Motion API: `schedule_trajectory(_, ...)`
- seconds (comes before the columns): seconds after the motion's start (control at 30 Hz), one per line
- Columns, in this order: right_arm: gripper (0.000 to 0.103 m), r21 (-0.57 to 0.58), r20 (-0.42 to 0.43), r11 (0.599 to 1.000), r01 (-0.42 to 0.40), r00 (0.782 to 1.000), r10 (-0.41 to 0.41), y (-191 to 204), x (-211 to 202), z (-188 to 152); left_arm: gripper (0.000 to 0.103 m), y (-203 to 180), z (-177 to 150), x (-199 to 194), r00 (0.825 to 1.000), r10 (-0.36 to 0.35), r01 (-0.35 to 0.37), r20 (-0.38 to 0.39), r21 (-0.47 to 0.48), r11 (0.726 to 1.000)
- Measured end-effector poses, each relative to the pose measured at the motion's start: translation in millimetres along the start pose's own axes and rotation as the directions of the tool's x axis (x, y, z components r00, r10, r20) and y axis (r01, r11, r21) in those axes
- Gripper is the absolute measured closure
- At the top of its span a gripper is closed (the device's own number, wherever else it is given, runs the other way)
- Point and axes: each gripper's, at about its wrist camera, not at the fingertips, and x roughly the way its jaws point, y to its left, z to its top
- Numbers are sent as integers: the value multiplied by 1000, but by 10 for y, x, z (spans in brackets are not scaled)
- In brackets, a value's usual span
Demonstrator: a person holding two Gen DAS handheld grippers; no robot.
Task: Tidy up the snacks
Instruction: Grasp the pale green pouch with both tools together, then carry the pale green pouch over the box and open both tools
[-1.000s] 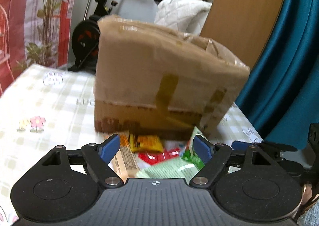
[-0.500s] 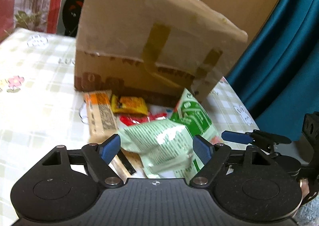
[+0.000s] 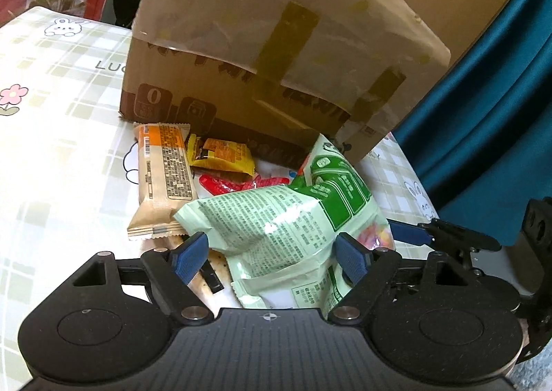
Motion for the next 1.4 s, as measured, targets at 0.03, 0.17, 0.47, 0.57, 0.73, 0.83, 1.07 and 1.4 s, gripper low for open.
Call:
schedule_trajectory(0.03,28,-4,-5,1000,-5,1000,5,6,13,5,21,-6,-4,28,1000,3,-3,-7,4,1000)
schedule_trajectory(0.17,34,11,-7,1000,-24,1000,24,-14,47,-23,19,1,-33,108,1000,9,-9,-19,-3,1000)
schedule_trajectory(0.47,51,62,-11,996,-64,998,65,-23,5,-98,30,-58,-64,149,999,-30,31,-22,31,999)
schedule_trajectory(0.57,54,80,9,994,-75,997,75,5,-68,-94,31,-107,-45,74,999,-40,41,-9,58,997)
schedule_trajectory(0.73,54,67,60,995,-67,996,63,95,-279,-11,31,-199,-4,-160,998,-50,45,37,113,993)
schedule_trajectory(0.83,54,52,96,997,-53,994,48,165,-445,51,31,-300,42,-294,996,-61,51,66,149,988)
schedule_trajectory(1.07,54,47,193,999,4,981,-12,319,-868,284,31,-554,256,-638,983,-116,80,142,241,967)
schedule_trajectory(1.4,54,35,336,997,64,939,-72,323,-1266,1062,31,-854,1004,-970,952,-182,87,247,353,932)
